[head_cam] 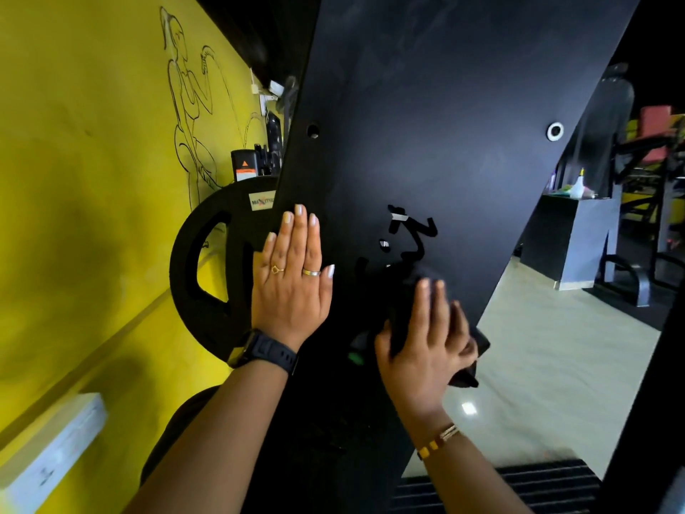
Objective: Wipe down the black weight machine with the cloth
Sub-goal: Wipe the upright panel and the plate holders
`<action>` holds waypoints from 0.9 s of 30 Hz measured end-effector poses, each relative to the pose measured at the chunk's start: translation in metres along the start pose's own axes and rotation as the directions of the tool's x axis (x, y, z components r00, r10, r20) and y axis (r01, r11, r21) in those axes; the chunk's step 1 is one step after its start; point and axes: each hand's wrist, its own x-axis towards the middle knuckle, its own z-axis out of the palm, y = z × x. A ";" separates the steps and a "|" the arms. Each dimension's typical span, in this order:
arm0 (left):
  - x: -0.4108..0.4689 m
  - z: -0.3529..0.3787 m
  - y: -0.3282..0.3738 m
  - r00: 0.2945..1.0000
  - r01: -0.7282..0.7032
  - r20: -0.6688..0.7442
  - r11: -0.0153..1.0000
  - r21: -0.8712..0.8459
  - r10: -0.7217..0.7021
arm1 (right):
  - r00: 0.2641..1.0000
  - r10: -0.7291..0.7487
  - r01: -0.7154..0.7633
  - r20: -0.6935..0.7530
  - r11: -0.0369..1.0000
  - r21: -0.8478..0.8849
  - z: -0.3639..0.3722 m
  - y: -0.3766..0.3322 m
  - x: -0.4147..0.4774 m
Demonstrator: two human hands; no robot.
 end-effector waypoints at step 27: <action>-0.009 -0.007 -0.014 0.996 -0.088 0.029 0.994 -0.063 0.090 | 0.944 -0.310 0.323 -0.110 0.936 0.141 -0.014 -0.026 0.079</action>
